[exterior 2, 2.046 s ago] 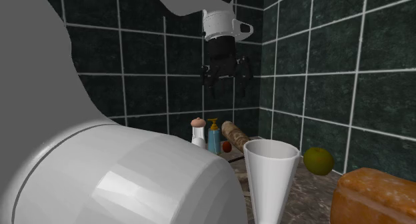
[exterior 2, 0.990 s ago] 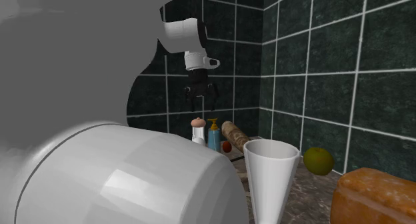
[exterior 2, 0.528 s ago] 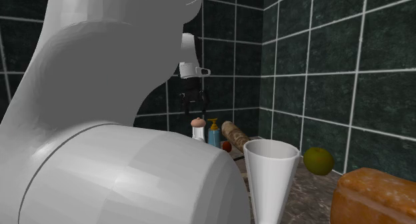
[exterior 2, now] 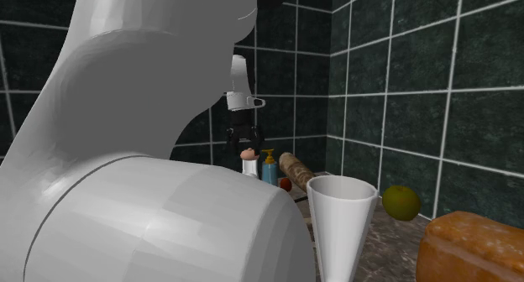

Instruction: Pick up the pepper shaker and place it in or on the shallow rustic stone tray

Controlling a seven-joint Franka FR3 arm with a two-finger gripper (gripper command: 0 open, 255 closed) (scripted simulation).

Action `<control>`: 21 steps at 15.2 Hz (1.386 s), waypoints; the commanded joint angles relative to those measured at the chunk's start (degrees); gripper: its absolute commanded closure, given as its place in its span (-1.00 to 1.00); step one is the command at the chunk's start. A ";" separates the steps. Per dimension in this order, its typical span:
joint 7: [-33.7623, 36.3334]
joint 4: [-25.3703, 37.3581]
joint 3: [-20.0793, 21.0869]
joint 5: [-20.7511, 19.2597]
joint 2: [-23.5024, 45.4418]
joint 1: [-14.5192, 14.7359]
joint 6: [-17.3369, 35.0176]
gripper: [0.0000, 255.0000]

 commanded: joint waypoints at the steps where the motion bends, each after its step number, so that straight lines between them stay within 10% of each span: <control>1: 0.01 -0.32 -0.08 -0.13 0.20 -0.05 0.54 -1.00; 7: 0.02 -0.31 -0.08 -0.13 0.21 -0.05 0.53 -1.00; 8: 0.02 -0.31 -0.08 -0.13 0.21 -0.05 0.53 1.00; 21: -0.63 1.47 0.12 0.49 -0.80 -0.11 -2.12 1.00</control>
